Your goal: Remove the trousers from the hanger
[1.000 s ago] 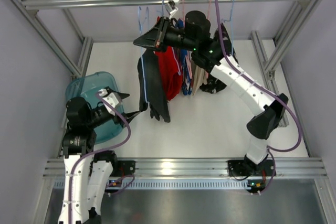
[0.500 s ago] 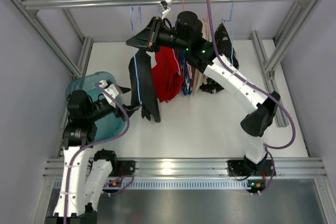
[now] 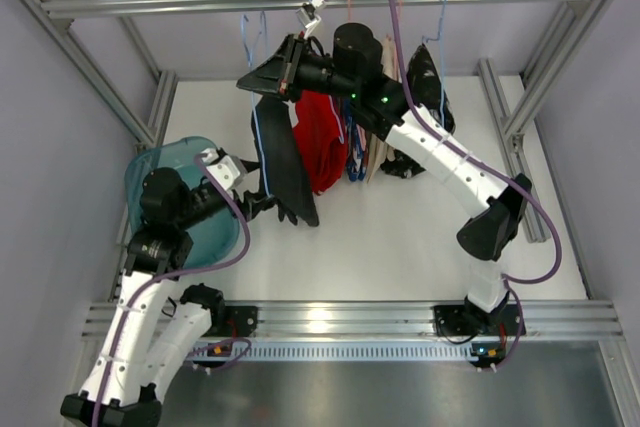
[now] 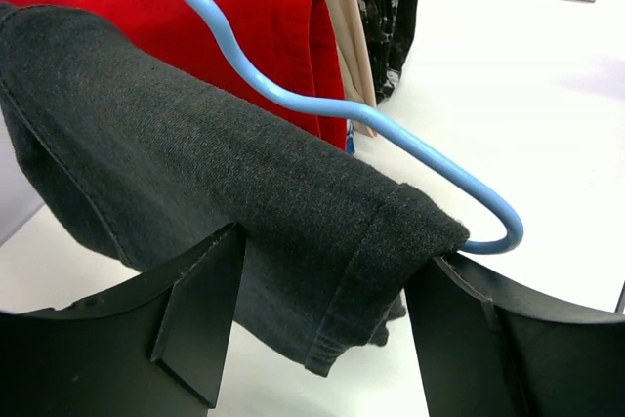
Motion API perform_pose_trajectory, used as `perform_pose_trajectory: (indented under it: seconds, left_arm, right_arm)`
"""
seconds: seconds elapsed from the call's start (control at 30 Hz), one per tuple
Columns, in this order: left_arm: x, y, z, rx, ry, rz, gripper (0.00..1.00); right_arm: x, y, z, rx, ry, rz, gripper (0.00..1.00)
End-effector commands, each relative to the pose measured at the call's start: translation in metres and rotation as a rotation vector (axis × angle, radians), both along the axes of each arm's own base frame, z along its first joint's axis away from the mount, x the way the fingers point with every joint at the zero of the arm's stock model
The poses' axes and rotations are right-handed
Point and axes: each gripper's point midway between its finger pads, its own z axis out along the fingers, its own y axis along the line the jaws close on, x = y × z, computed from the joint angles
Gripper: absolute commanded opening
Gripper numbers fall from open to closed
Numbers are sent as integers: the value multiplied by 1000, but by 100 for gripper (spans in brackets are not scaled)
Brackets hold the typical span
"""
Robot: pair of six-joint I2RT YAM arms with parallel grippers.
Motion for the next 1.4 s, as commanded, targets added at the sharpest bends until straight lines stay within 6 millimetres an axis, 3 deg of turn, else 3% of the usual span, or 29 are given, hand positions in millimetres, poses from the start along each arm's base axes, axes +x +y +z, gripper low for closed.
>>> perform_pose_trajectory:
  seconds: [0.0, 0.2, 0.37, 0.73, 1.03, 1.37]
  left_arm:
    - [0, 0, 18, 1, -110, -2, 70]
    - [-9, 10, -4, 92, -121, 13, 70]
    - [-3, 12, -12, 108, -98, 28, 70]
    - [16, 10, -7, 112, -103, 46, 68]
    - [2, 14, -6, 130, -126, 38, 70]
    - [4, 19, -5, 151, -145, 65, 70]
  right_arm:
    - [-27, -22, 80, 180, -162, 19, 0]
    - [-18, -31, 82, 182, -161, -1, 0]
    - [-19, -33, 86, 200, -167, 6, 0]
    - [-25, -28, 80, 193, -144, 29, 0]
    - [-22, -28, 77, 183, -157, 21, 0]
    - [-21, -30, 78, 182, -164, 17, 0]
